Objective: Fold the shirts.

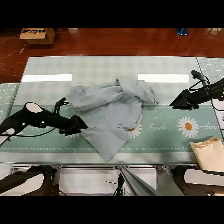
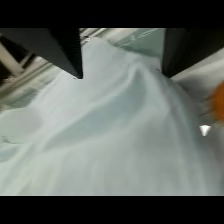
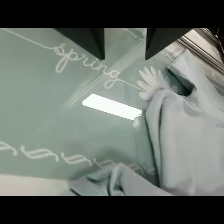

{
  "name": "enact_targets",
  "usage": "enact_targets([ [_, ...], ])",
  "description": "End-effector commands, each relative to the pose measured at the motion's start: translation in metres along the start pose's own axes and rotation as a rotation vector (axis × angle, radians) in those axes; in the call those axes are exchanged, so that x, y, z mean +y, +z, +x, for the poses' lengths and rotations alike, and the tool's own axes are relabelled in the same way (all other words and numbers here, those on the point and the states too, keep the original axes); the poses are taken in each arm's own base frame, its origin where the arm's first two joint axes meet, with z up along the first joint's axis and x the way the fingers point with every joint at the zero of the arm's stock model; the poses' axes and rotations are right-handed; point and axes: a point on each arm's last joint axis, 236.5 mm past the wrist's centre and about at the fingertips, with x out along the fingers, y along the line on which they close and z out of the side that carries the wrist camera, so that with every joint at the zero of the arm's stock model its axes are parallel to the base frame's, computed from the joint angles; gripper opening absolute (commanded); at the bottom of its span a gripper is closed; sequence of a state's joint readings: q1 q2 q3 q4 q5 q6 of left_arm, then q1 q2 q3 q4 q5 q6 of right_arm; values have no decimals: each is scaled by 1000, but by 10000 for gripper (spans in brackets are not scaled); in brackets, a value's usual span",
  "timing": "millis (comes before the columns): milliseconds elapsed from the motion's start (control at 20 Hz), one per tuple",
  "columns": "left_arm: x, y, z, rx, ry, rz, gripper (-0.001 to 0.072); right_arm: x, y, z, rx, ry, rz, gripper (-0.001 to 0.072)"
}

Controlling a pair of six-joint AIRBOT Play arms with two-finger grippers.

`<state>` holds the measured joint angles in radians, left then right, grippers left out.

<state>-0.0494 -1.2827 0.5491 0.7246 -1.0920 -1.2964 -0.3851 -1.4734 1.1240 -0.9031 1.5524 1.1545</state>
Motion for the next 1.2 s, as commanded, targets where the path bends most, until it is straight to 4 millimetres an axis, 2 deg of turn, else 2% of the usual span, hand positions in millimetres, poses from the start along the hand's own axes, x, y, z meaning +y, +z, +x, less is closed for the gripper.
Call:
enact_targets([
  [0, 17, -1, 29, 44, 39, -45, 338, 7, 6, 1, -26, 33, -7, 359],
  [50, 19, 2, 28, 40, 39, -54, 265, 7, 5, 1, -25, 34, -8, 360],
  [150, 21, 9, 22, 21, 31, -68, 283, 7, 5, 1, -25, 33, -12, 360],
  [250, 17, 14, 18, 11, 19, -68, 491, 7, 6, 1, -28, 32, -20, 360],
  [300, 11, 17, 18, 1, 2, -74, 455, 7, 6, 1, -29, 32, -22, 360],
  [350, 7, 20, 17, -6, -15, -78, 284, 7, 6, 1, -29, 32, -22, 359],
  [400, 1, 21, 17, -8, -32, -50, 60, 7, 6, 1, -28, 34, -22, 360],
  [450, -3, 22, 16, -6, -42, -25, 18, 8, 5, 2, -23, 34, -24, 359],
  [600, -10, 20, 12, 8, -55, 15, 17, 12, 1, 11, -6, 25, -40, 359],
  [700, -12, 19, 10, 8, -59, 36, 17, 14, -3, 34, -5, 0, -51, 366],
  [800, -15, 20, 7, -6, -61, 84, 17, 20, -15, 70, 18, -24, -72, 545],
  [950, -22, 22, 0, -33, -66, 121, 17, 19, -27, 114, 31, -82, -102, 545],
  [1150, -30, 23, -9, -65, -72, 153, 17, 34, -24, 143, -23, -73, -70, 523],
])
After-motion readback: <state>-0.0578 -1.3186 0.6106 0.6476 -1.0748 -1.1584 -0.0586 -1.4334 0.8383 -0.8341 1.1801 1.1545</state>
